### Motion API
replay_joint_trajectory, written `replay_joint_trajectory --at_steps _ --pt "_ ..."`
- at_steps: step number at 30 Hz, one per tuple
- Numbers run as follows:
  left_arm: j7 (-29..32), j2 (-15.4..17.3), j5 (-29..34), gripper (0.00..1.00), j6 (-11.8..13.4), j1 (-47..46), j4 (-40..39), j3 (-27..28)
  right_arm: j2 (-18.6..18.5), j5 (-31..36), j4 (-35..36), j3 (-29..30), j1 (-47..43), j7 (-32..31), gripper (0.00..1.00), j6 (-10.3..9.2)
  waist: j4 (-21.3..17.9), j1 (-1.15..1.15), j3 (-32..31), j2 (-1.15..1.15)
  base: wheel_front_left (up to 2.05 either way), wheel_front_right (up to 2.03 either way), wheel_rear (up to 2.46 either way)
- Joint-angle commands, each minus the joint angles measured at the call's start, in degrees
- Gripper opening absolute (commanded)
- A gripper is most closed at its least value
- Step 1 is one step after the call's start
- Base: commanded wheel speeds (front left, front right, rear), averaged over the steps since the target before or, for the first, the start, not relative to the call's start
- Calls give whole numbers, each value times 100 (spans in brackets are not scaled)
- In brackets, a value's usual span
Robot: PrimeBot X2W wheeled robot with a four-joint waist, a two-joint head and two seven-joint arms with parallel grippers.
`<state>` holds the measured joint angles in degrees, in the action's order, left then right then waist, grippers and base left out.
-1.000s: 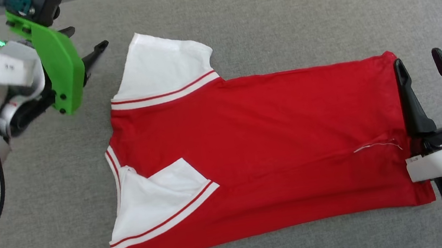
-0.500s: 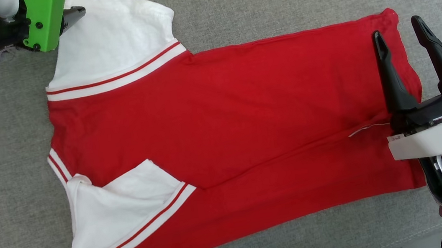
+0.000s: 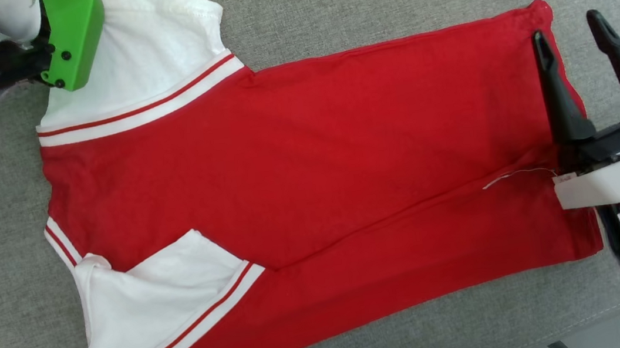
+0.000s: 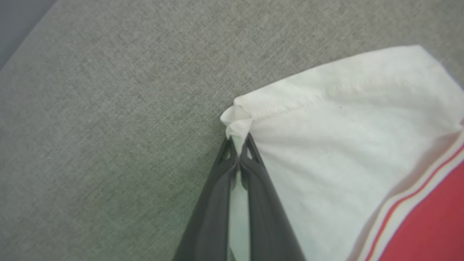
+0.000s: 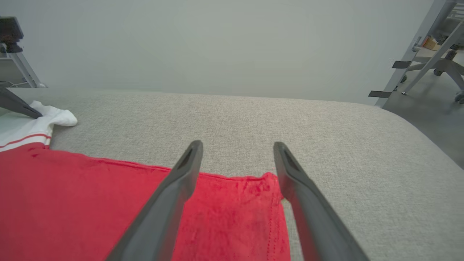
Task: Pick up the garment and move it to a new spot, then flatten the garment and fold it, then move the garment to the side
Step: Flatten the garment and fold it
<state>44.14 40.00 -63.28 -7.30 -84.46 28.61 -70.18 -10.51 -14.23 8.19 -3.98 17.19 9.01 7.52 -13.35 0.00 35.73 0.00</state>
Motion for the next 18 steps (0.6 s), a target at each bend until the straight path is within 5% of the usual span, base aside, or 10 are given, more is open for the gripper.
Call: replay_joint_trajectory --at_steps 1,7,18 --pt "-60 46 114 0 -18 339 24 -190 -100 -21 7 62 179 4 100 -3 79 0 -130 0 0 0 0" --pt "-824 75 313 0 -18 368 -217 -245 -843 -104 -14 200 652 -737 100 -3 293 0 -479 0 0 0 0" --pt "-1848 -10 653 0 -18 658 -754 -302 -2904 -1978 -570 -1104 1593 -4262 100 -3 695 0 -808 0 0 0 0"
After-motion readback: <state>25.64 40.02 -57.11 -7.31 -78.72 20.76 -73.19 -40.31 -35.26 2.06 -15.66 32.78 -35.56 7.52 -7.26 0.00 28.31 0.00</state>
